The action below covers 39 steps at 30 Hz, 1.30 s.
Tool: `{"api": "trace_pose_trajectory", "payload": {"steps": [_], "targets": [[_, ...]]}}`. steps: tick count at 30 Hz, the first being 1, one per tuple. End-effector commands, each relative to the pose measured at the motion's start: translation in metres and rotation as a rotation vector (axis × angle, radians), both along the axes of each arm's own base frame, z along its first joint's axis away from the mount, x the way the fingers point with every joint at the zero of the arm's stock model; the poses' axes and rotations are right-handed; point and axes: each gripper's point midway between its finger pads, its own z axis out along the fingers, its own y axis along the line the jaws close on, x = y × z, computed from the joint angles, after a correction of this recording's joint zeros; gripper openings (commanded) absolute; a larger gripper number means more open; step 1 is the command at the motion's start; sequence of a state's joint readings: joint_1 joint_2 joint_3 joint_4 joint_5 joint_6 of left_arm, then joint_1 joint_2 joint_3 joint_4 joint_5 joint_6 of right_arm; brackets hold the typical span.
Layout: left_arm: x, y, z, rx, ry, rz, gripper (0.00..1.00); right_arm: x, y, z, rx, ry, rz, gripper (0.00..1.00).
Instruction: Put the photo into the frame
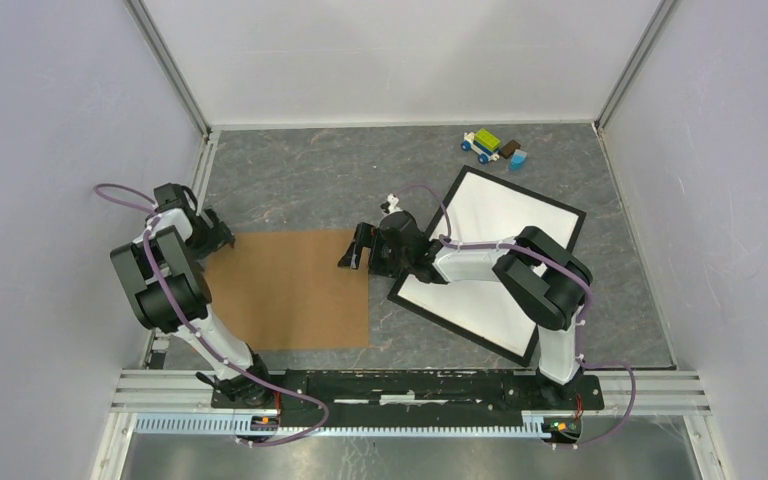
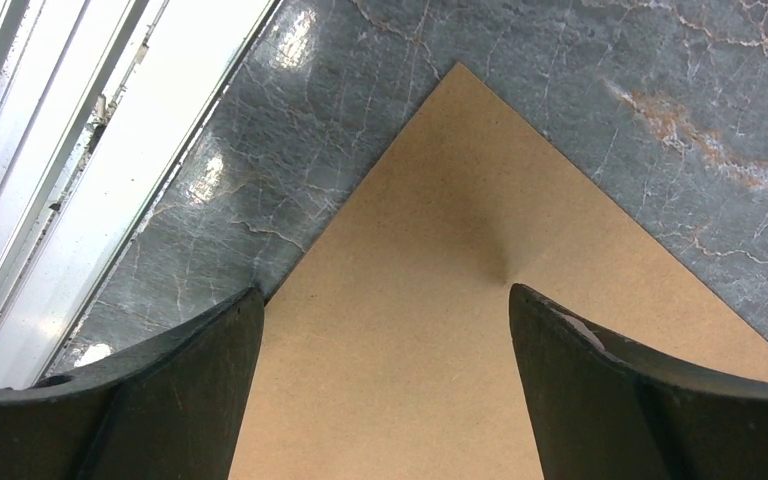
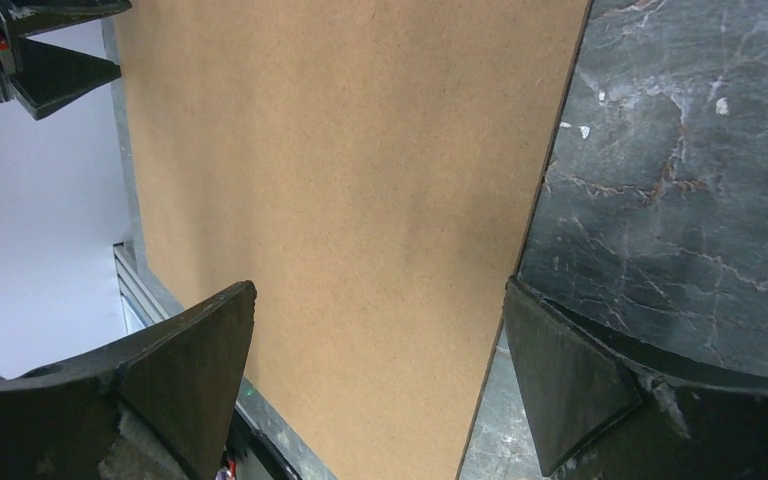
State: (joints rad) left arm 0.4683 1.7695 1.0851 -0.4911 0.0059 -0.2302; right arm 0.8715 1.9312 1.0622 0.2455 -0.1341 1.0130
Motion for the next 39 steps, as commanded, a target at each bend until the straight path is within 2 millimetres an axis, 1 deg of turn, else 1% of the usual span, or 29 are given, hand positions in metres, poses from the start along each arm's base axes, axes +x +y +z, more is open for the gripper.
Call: {"api": "trace_pose_trajectory", "payload": {"steps": [1, 2, 4, 8, 10, 13, 15, 19, 21, 23, 24, 25, 27, 28, 33, 35, 39], "targets": [[-0.017, -0.048, -0.024, -0.221, 0.050, 0.024, 0.95, -0.004, 0.036, 0.086, 0.265, -0.089, 0.044, 0.98], [-0.017, -0.051, -0.023, -0.230, 0.045, 0.025, 0.96, -0.004, 0.037, 0.096, 0.284, -0.101, 0.042, 0.98], [-0.016, -0.056, -0.022, -0.250, 0.038, 0.027, 0.95, -0.003, 0.038, 0.109, 0.309, -0.112, 0.035, 0.98], [-0.015, -0.065, -0.017, -0.283, 0.011, 0.032, 0.95, -0.005, 0.032, 0.128, 0.340, -0.133, 0.021, 0.98], [-0.016, -0.067, -0.015, -0.293, 0.003, 0.033, 0.95, -0.006, 0.028, 0.131, 0.339, -0.129, 0.011, 0.98], [-0.016, -0.075, -0.014, -0.310, -0.005, 0.025, 0.94, -0.010, 0.013, 0.128, 0.324, -0.121, -0.036, 0.98], [-0.015, -0.082, -0.013, -0.327, -0.011, 0.018, 0.94, -0.011, 0.002, 0.123, 0.309, -0.123, -0.071, 0.98], [-0.014, -0.103, -0.013, -0.362, -0.019, -0.008, 0.94, -0.011, -0.018, 0.112, 0.281, -0.116, -0.113, 0.98], [-0.014, -0.108, -0.015, -0.371, -0.021, -0.004, 0.94, -0.009, -0.027, 0.104, 0.250, -0.118, -0.121, 0.98], [-0.015, -0.105, -0.016, -0.358, -0.015, 0.004, 0.95, -0.003, -0.034, 0.096, 0.170, -0.155, -0.094, 0.98], [-0.016, -0.102, -0.016, -0.343, -0.009, 0.011, 0.95, 0.002, -0.038, 0.087, 0.081, -0.162, -0.074, 0.98], [-0.017, -0.098, -0.016, -0.323, 0.001, 0.018, 0.95, 0.005, -0.045, 0.073, -0.020, -0.151, -0.056, 0.98], [-0.017, -0.094, -0.014, -0.296, -0.002, 0.023, 0.96, 0.007, -0.058, 0.057, -0.164, -0.122, -0.044, 0.98], [-0.016, -0.092, -0.013, -0.285, -0.006, 0.025, 0.96, 0.010, -0.064, 0.052, -0.198, -0.120, -0.068, 0.98], [-0.017, -0.095, -0.016, -0.306, 0.003, 0.041, 0.96, 0.015, -0.084, 0.034, -0.288, -0.093, -0.163, 0.98], [-0.018, -0.093, -0.018, -0.294, 0.011, 0.042, 0.96, 0.017, -0.087, 0.029, -0.316, -0.075, -0.184, 0.98], [-0.018, -0.091, -0.018, -0.283, 0.017, 0.050, 0.96, 0.014, -0.090, 0.013, -0.345, -0.034, -0.197, 0.98]]}}
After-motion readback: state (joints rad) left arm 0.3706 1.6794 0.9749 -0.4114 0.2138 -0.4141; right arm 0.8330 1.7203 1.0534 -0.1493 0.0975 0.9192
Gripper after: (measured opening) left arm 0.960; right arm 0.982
